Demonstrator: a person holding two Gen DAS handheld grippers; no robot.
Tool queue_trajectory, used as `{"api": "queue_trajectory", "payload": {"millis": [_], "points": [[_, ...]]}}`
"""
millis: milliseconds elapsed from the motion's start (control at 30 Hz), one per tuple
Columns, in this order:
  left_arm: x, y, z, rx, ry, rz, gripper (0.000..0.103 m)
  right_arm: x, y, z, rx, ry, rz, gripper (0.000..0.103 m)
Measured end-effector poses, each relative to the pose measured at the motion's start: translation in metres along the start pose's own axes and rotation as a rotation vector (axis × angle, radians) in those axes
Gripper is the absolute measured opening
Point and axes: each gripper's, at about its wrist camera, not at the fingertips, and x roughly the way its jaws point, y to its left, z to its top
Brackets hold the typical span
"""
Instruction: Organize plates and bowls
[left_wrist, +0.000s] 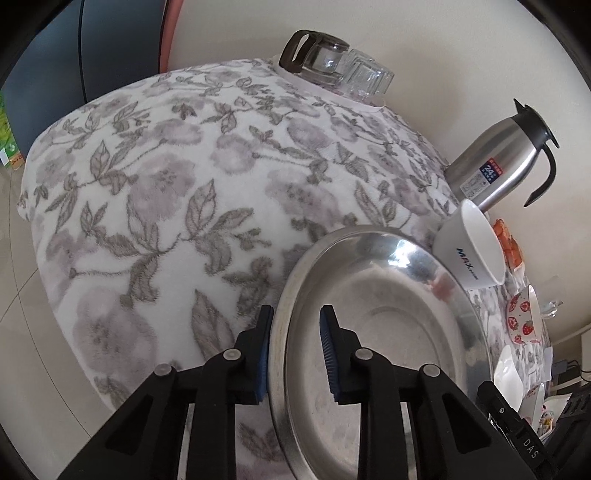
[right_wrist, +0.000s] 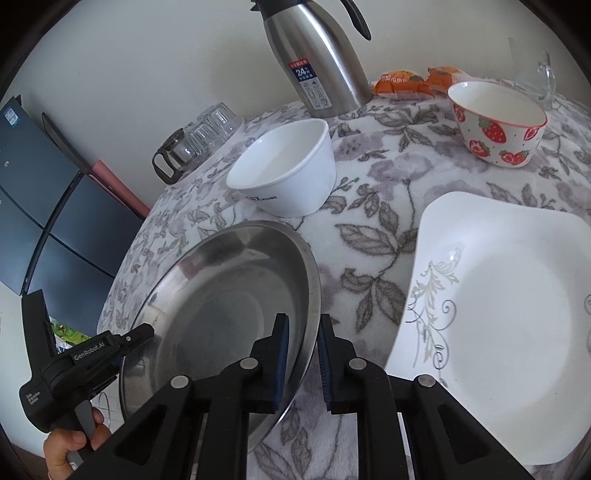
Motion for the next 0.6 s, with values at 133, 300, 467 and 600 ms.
{"api": "queue_trajectory", "payload": {"millis": [133, 300, 467, 600], "points": [[-0.009, -0.007, -0.001, 0.008, -0.010, 0.002, 0.026, -0.012, 0.000, -0.002, -0.016, -0.010, -0.003, 0.017], [-0.020, -0.017, -0.006, 0.025, -0.010, -0.011, 0.026, -0.028, -0.009, -0.003, 0.001, -0.019, -0.005, 0.017], [-0.033, -0.034, -0.008, 0.042, -0.015, -0.031, 0.026, -0.057, -0.013, 0.000, -0.020, -0.068, -0.007, 0.017], [-0.048, -0.054, -0.009, 0.072, -0.038, -0.055, 0.026, -0.088, -0.015, 0.002, -0.046, -0.134, -0.036, 0.017]]}}
